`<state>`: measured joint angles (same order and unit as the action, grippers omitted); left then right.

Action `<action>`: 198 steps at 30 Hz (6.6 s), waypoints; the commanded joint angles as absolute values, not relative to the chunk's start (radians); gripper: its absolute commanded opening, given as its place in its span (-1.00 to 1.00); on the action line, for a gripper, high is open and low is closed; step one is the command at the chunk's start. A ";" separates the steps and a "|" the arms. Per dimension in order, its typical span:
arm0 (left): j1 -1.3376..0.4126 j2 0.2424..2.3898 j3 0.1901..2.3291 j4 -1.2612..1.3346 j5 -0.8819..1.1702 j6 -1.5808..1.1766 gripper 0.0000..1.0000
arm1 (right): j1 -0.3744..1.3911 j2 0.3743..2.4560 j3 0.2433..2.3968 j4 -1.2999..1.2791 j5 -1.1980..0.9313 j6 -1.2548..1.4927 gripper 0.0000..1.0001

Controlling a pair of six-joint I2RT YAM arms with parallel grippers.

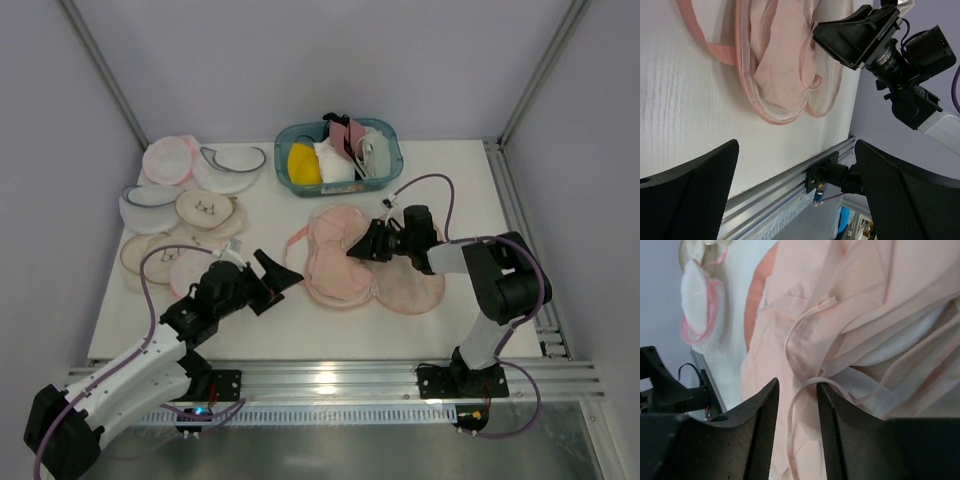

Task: Unzip the laundry bag and remove the bra

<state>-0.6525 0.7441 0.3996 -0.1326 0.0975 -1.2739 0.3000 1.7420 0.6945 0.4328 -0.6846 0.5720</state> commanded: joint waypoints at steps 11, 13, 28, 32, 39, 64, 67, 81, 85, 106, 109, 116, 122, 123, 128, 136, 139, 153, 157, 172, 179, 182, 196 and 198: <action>-0.650 0.755 0.384 -0.109 0.097 -1.270 0.99 | 0.324 1.767 0.794 0.416 -0.732 0.566 -0.04; -0.650 0.746 0.382 -0.113 0.094 -1.269 0.99 | 0.333 1.766 0.818 0.347 -0.698 0.537 0.00; -0.649 0.686 0.364 -0.141 0.081 -1.279 0.99 | 0.425 1.855 0.976 0.054 -0.371 0.453 -0.13; -0.650 0.673 0.362 -0.153 0.081 -1.281 0.99 | 0.428 1.868 0.989 0.058 -0.399 0.453 -0.69; -0.650 0.641 0.359 -0.179 0.072 -1.284 0.99 | 0.425 1.798 0.947 0.098 -0.454 0.454 -0.92; -0.650 0.586 0.357 -0.210 0.064 -1.289 0.99 | 0.410 1.615 1.538 -0.212 -0.518 0.362 -0.92; -0.650 0.574 0.356 -0.215 0.072 -1.293 0.99 | 0.407 1.748 1.728 -0.268 -0.517 0.350 -0.93; -0.650 0.471 0.339 -0.304 0.080 -1.307 0.99 | 0.397 2.350 2.344 -0.143 -0.450 0.417 -0.93; -0.650 0.424 0.330 -0.357 0.063 -1.315 0.99 | 0.397 2.439 2.414 -0.129 -0.287 0.407 -0.92; -0.650 0.354 0.319 -0.390 0.040 -1.318 0.99 | 0.391 1.952 1.935 -0.076 -0.080 0.218 0.89; -0.650 0.354 0.321 -0.388 0.041 -1.318 0.99 | 0.391 1.844 1.853 -0.191 0.050 0.253 0.89; -0.649 0.353 0.324 -0.377 0.043 -1.304 0.99 | 0.391 1.480 1.216 -0.282 0.339 0.489 0.86; -0.650 0.380 0.341 -0.365 0.051 -1.299 0.99 | 0.391 1.267 0.813 -0.321 0.383 0.702 0.66; -0.650 0.385 0.342 -0.365 0.049 -1.296 0.99 | 0.391 1.231 0.789 -0.334 0.400 0.718 0.62; -0.650 0.399 0.344 -0.365 0.058 -1.296 0.99 | 0.370 1.213 0.712 -0.416 0.558 0.764 0.52; -0.650 0.367 0.314 -0.368 0.060 -1.324 0.99 | 0.261 1.266 0.600 -0.342 0.483 0.772 0.42; -0.650 0.362 0.313 -0.377 0.055 -1.324 0.99 | 0.256 1.281 0.588 -0.334 0.485 0.776 0.29; -0.650 0.370 0.307 -0.377 0.055 -1.322 0.99 | 0.238 1.284 0.581 -0.314 0.469 0.770 -0.93; -0.650 0.361 0.302 -0.379 0.054 -1.324 0.99 | 0.238 1.260 0.600 -0.343 0.476 0.736 -0.41; -0.650 0.368 0.299 -0.368 0.055 -1.327 0.99 | 0.115 1.242 0.578 -0.328 0.408 0.673 -0.01; -0.650 0.376 0.299 -0.362 0.052 -1.327 0.99 | 0.081 1.269 0.560 -0.269 0.301 0.635 -0.09; -0.650 0.387 0.299 -0.354 0.055 -1.327 0.99 | 0.083 1.233 0.543 -0.244 0.278 0.626 -0.10; -0.649 0.413 0.299 -0.333 0.064 -1.325 0.99 | 0.083 1.387 0.607 -0.268 0.207 0.592 -0.44; -0.650 0.410 0.299 -0.336 0.061 -1.325 0.99 | 0.081 1.422 0.623 -0.272 0.198 0.588 -0.45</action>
<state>-0.6525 0.4122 0.3042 -0.3717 0.0540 -1.3273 0.0826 1.3643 0.6037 -0.2516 0.2394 0.6067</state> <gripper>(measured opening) 0.994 0.280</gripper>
